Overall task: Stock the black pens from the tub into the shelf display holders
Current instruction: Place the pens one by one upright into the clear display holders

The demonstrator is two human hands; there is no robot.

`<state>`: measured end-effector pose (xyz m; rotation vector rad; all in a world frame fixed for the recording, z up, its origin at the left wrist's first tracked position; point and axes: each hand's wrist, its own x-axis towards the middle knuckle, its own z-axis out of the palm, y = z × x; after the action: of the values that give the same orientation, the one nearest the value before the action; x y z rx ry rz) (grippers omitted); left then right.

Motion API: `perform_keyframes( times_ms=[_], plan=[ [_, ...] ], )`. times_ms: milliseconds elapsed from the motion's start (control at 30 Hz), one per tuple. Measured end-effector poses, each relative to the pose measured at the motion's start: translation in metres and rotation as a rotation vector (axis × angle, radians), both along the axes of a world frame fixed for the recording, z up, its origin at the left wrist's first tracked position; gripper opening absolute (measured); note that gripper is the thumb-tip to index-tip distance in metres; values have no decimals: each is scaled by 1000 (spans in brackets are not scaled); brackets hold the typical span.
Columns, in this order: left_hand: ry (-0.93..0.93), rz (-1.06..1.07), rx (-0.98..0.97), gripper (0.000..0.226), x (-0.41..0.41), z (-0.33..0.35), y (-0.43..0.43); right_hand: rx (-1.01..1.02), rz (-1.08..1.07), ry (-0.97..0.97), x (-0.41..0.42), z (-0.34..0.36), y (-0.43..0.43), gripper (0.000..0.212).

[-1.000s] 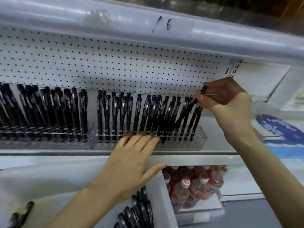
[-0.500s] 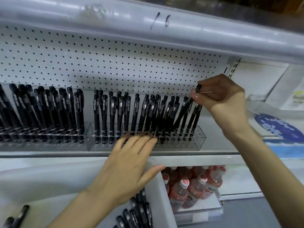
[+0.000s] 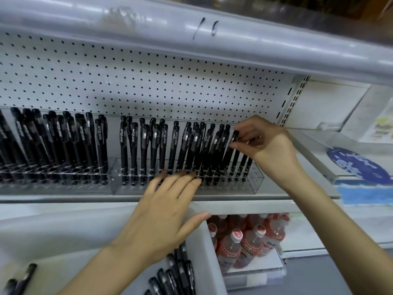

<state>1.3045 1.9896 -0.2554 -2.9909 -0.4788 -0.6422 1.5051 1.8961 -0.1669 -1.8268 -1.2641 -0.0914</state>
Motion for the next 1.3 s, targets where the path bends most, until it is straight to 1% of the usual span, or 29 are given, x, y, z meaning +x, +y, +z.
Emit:
perform_keyframes(
  times_ms=[200, 367, 467, 567, 633, 700, 767, 800, 833, 900, 933, 1000, 1100, 1133, 1200, 1300],
  plan=[
    [35, -9, -18, 58, -6, 10, -1, -77, -47, -52, -3, 10, -8, 30],
    [7, -44, -68, 55, -26, 22, -3, -66, -83, -130, -21, 24, -14, 28],
    [-25, -20, -115, 57, -51, 29, -3, -3, 3, -112, -51, 24, -12, 27],
    [-96, 46, -224, 62, -92, 31, -1, 33, 136, -8, -93, 13, -1, 24],
    [-149, 143, -300, 64, -128, 26, 2, 11, 243, 69, -126, -3, 12, 22],
    [-201, 266, -380, 64, -165, 19, 7, -37, 359, 133, -161, -27, 29, 21],
    [-253, 368, -467, 62, -197, 11, 11, -159, 474, 167, -196, -55, 45, 19],
    [-269, 405, -504, 58, -210, 7, 13, -270, 524, 139, -212, -69, 53, 17],
    [-277, 439, -533, 53, -220, 3, 13, -399, 566, 75, -226, -82, 59, 19],
    [-294, 489, -591, 51, -232, -6, 14, -629, 602, -74, -248, -105, 68, 39],
    [-306, 503, -630, 53, -234, -9, 14, -694, 599, -120, -254, -113, 69, 47],
    [-335, 512, -731, 57, -234, -16, 14, -745, 577, -129, -260, -125, 69, 53],
    [-406, 459, -917, 56, -229, -19, 15, -767, 567, -104, -257, -137, 61, 50],
    [-416, 436, -951, 56, -226, -19, 15, -760, 560, -86, -255, -140, 57, 48],
    [-403, 394, -953, 55, -219, -18, 14, -720, 517, 4, -251, -143, 49, 43],
    [-371, 332, -907, 53, -206, -18, 11, -670, 431, 186, -247, -144, 37, 31]
  ],
)
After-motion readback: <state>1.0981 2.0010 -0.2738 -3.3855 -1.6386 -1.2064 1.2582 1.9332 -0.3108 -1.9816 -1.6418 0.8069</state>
